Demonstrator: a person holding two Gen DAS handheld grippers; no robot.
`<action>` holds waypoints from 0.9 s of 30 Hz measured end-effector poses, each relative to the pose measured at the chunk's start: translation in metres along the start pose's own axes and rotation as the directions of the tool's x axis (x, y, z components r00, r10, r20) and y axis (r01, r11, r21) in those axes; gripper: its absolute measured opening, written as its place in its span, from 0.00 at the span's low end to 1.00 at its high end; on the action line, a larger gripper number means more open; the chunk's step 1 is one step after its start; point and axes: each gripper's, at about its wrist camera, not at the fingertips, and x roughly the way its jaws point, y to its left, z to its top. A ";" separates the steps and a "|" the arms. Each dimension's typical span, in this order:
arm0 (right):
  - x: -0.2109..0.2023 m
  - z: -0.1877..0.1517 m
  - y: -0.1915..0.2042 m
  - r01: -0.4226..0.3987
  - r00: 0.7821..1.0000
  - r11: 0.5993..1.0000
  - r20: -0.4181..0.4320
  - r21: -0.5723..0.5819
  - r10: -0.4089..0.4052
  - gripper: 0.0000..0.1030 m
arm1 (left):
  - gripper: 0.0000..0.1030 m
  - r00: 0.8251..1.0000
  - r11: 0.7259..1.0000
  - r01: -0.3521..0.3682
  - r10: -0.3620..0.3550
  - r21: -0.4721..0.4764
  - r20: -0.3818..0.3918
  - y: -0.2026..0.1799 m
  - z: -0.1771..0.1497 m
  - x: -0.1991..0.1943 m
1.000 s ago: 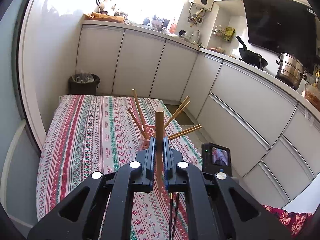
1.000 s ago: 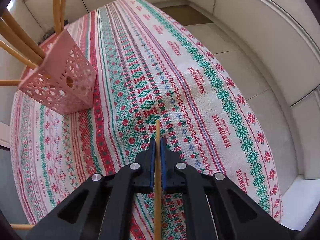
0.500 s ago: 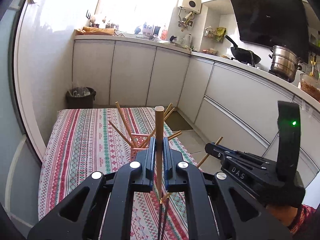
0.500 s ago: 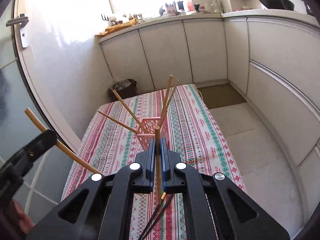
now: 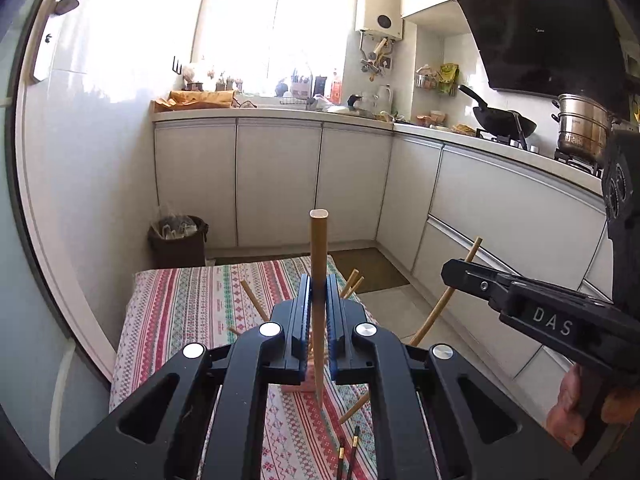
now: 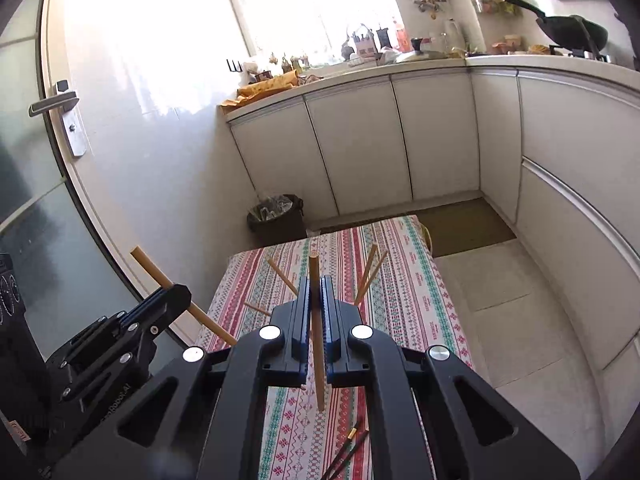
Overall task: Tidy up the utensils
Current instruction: 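Carry both chopsticks over the pink cup and open both tools to drop them in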
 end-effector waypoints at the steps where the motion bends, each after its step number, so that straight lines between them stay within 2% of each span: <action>1: 0.003 0.006 0.001 0.001 1.000 1.000 0.012 -0.002 -0.001 0.05 | 0.06 1.000 1.000 -0.004 0.004 0.000 0.008 0.000 0.006 0.005; 5: 0.018 0.029 0.001 0.017 0.998 1.000 0.055 -0.002 -0.017 0.05 | 0.06 0.999 1.000 -0.029 0.028 0.011 0.032 0.000 0.020 0.029; 12: 0.072 0.044 -0.011 0.029 0.997 1.000 0.067 -0.012 -0.028 0.05 | 0.06 0.999 0.999 -0.048 0.048 0.009 -0.004 0.012 0.021 0.103; 15: 0.100 0.037 -0.015 0.036 0.998 0.999 0.055 -0.017 -0.035 0.05 | 0.10 0.998 0.998 -0.054 0.053 -0.023 -0.038 0.023 0.013 0.132; 16: 0.109 0.034 -0.017 0.039 0.998 0.999 0.048 -0.016 -0.038 0.05 | 0.18 0.997 0.997 -0.060 0.058 -0.042 -0.049 0.027 0.009 0.139; 17: 0.117 0.031 -0.019 0.039 0.999 0.999 0.038 -0.014 -0.038 0.05 | 0.23 0.997 0.997 -0.057 0.054 -0.059 -0.051 0.031 0.006 0.141; 27: 0.152 0.017 -0.024 0.055 0.998 0.998 -0.010 -0.007 -0.055 0.05 | 0.33 0.996 0.987 -0.090 0.091 -0.130 0.005 0.059 0.015 0.120</action>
